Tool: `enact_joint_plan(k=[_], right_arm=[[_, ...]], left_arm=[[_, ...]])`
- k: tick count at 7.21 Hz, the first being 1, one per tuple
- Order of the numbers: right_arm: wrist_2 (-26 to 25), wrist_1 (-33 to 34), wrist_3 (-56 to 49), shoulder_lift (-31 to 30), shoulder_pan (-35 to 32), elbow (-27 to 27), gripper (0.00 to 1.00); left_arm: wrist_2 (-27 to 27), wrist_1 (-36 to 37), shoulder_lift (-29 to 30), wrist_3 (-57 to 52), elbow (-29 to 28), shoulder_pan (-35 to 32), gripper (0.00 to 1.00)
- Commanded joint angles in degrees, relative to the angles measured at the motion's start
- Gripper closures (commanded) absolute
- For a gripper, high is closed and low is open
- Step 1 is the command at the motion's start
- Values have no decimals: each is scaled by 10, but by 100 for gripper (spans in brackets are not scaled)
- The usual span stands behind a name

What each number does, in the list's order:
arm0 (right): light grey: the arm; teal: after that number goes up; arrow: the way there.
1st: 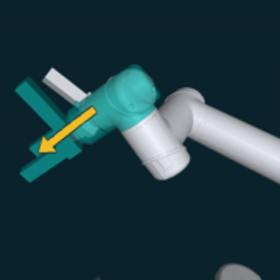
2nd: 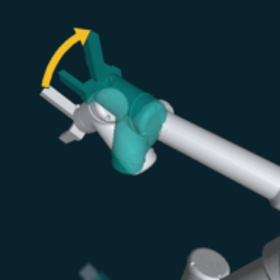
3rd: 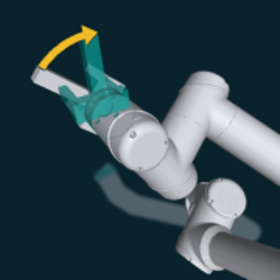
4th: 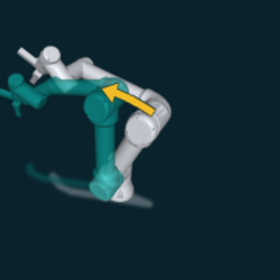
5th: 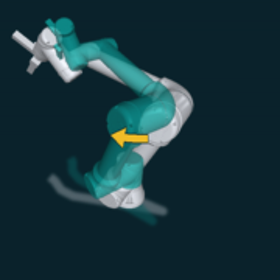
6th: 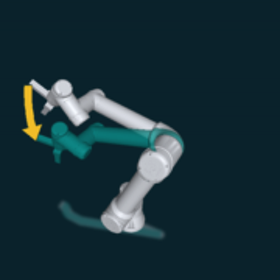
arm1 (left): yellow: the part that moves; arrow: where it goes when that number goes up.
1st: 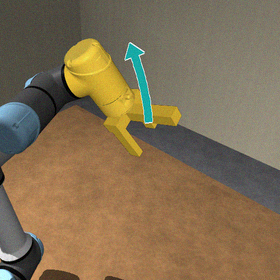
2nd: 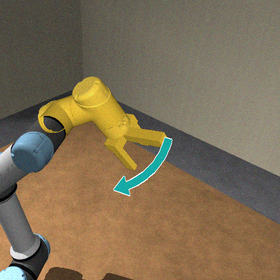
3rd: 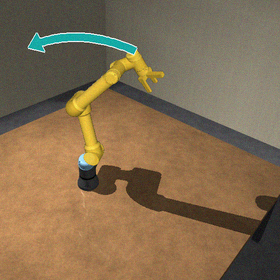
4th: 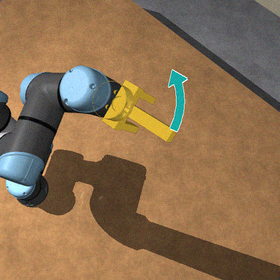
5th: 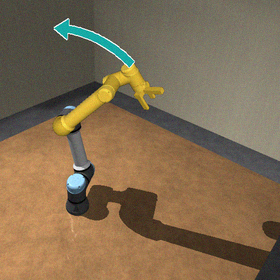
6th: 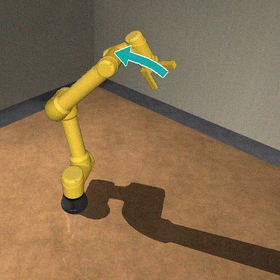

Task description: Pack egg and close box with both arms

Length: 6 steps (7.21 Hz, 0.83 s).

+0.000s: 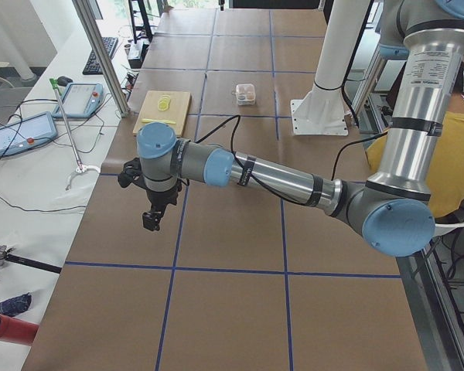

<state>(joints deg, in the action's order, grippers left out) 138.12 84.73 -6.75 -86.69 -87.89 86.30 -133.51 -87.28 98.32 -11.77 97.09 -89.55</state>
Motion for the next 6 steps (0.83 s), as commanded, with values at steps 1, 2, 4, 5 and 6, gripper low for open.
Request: enact_joint_plan(k=[1,2,4,5,6], right_arm=[[1,0,1,-9,-1,-1,0],[0,0,1,-14,-1,-1,0],[-1,0,2,-17,-1,-1,0],[0,0,1,-23,0,-1,0],[0,0,2,-25,-1,-1,0]], left_arm=[[0,0,-10,0,-1,0,0],[0,0,-11,0,-2,0,0],[1,1,-13,1,-21,1,0],[1,1,-14,0,-65,1,0],[1,2,-13,0,-80,0,0]])
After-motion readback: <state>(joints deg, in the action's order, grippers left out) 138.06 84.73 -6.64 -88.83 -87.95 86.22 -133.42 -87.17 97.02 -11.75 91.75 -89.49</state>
